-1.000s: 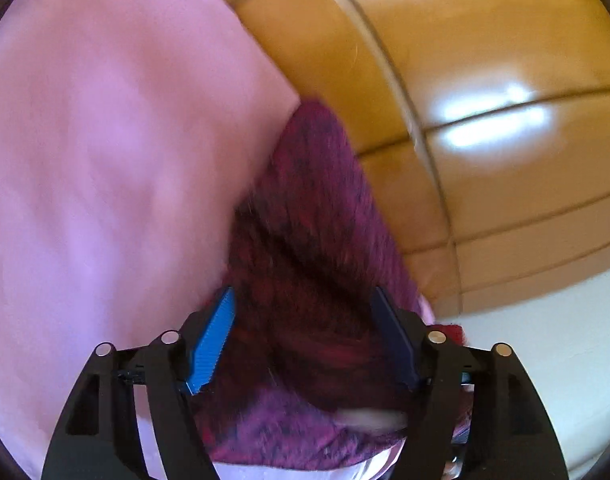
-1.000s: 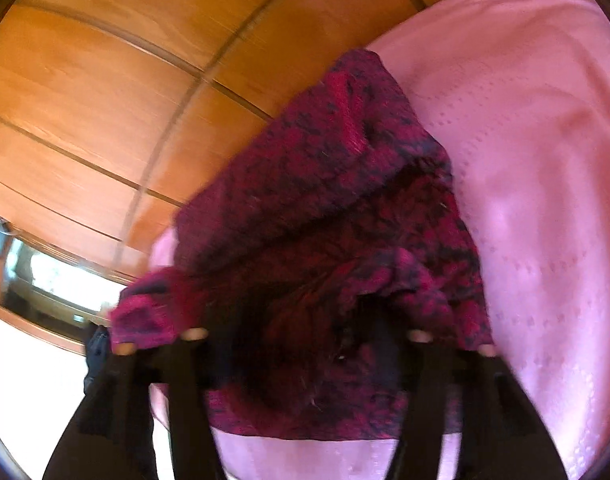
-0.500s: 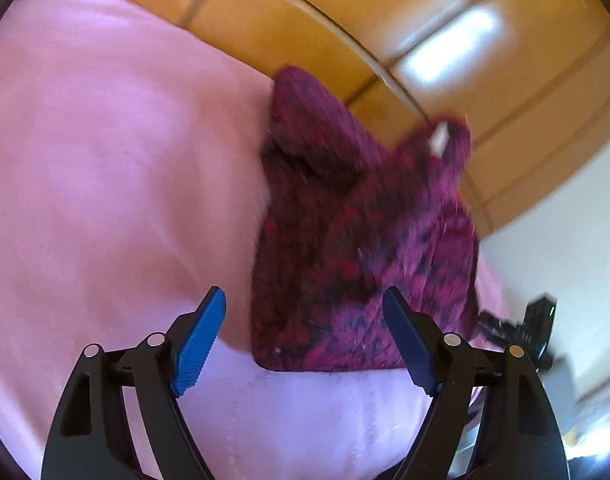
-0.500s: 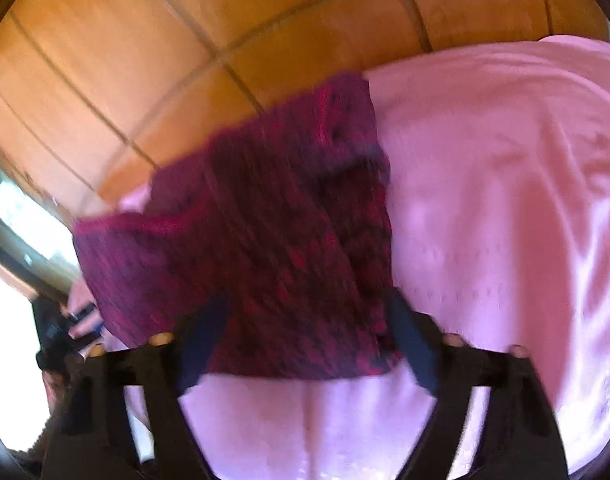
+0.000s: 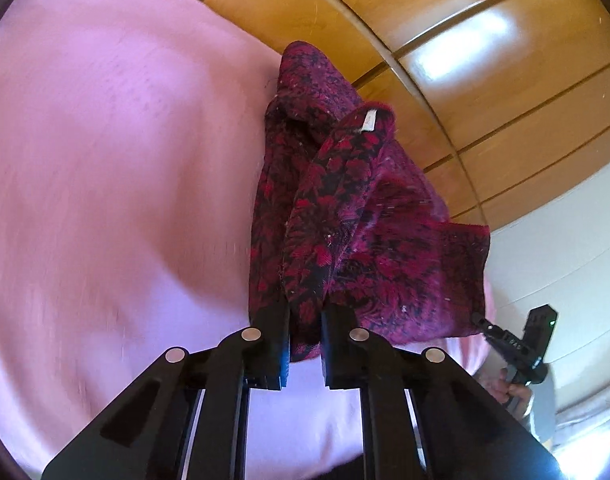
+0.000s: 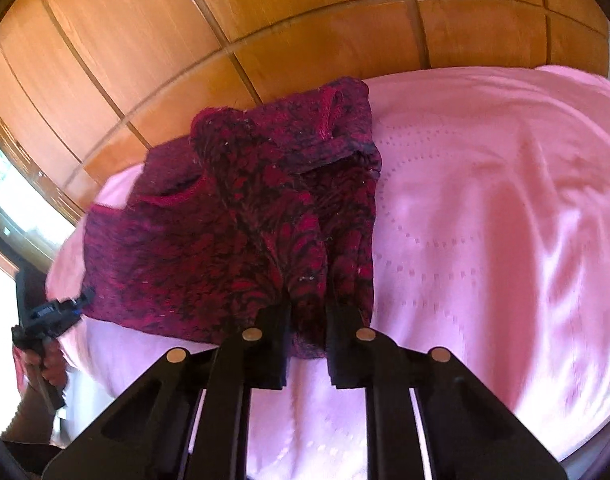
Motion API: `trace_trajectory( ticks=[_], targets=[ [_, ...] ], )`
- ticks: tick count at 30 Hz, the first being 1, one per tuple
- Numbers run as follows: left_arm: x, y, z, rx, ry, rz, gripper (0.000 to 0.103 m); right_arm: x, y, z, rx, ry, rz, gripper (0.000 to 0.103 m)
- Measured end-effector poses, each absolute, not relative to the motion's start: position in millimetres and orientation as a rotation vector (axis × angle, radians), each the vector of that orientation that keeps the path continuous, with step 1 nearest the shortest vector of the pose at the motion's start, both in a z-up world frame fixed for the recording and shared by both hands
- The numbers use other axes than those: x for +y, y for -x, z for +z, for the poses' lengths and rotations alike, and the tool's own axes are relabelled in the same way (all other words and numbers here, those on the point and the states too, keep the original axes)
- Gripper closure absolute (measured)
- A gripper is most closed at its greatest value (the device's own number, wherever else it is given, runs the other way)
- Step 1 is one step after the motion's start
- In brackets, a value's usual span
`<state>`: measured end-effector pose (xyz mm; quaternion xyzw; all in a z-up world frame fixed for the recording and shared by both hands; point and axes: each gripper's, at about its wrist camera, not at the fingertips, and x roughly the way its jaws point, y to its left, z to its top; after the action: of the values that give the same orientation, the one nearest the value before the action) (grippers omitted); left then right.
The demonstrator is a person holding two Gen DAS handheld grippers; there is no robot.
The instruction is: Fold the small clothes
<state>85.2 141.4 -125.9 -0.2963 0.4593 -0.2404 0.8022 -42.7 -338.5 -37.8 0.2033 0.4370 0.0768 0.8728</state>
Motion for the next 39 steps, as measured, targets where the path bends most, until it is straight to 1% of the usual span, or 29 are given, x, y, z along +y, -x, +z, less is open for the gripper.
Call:
trace_trajectory(
  ticks=[8, 13, 14, 16, 17, 18, 19, 20, 21, 25, 28, 32, 33, 34, 35, 36, 39],
  targets=[
    [152.7, -30.7, -110.7, 0.977, 0.693, -0.533, 0.093, -354.2, 88.3, -27.3, 0.945, -0.512, 0.223, 0.091],
    [151.9, -0.1, -116.9, 1.024, 0.687, -0.526, 0.093, -357.6, 113.9, -44.0, 1.026, -0.527, 0.212, 0.091],
    [150.3, 2.0, -117.0, 1.027, 0.670, -0.528, 0.092, -356.3, 115.7, -46.3, 1.038, -0.513, 0.201, 0.091],
    [147.5, -0.6, -112.9, 1.024, 0.632, -0.504, 0.087, -353.1, 112.4, -46.7, 1.050, -0.476, 0.172, 0.087],
    [143.9, -7.1, -107.0, 1.005, 0.594, -0.499, 0.086, -350.2, 107.8, -45.4, 1.050, -0.451, 0.156, 0.081],
    [142.7, -10.6, -100.7, 0.989, 0.564, -0.496, 0.081, -348.2, 104.3, -39.7, 1.035, -0.415, 0.136, 0.073],
    [142.9, -13.4, -95.4, 0.973, 0.531, -0.477, 0.068, -346.6, 100.0, -32.5, 1.011, -0.393, 0.130, 0.069],
    [144.0, -18.7, -88.7, 0.954, 0.499, -0.451, 0.056, -344.0, 94.9, -24.5, 0.980, -0.370, 0.124, 0.057],
    [146.5, -22.0, -84.6, 0.932, 0.487, -0.448, 0.054, -340.8, 91.2, -18.2, 0.953, -0.346, 0.120, 0.048],
    [142.5, -44.6, -66.7, 0.863, 0.422, -0.458, 0.054, -316.4, 66.4, 6.7, 0.859, -0.223, 0.146, 0.048],
    [128.7, -62.5, -66.3, 0.862, 0.364, -0.497, 0.045, -293.8, 46.3, 6.9, 0.829, -0.123, 0.167, 0.047],
    [109.3, -80.3, -76.4, 0.880, 0.327, -0.546, 0.045, -270.6, 28.5, -5.0, 0.841, 0.005, 0.166, 0.051],
    [105.3, -84.2, -79.5, 0.875, 0.321, -0.552, 0.045, -268.9, 27.7, -10.3, 0.849, 0.043, 0.151, 0.059],
    [104.4, -81.1, -79.4, 0.875, 0.315, -0.558, 0.052, -268.5, 29.2, -15.3, 0.860, 0.066, 0.139, 0.065],
    [101.7, -82.7, -83.7, 0.883, 0.309, -0.572, 0.077, -271.1, 27.7, -22.2, 0.883, 0.082, 0.123, 0.076],
    [99.9, -83.9, -87.6, 0.892, 0.300, -0.568, 0.086, -275.3, 28.6, -26.5, 0.897, 0.077, 0.115, 0.081],
    [111.8, -74.3, -87.6, 0.862, 0.337, -0.544, 0.090, -287.2, 41.1, -28.7, 0.919, 0.050, 0.121, 0.087]
  ],
)
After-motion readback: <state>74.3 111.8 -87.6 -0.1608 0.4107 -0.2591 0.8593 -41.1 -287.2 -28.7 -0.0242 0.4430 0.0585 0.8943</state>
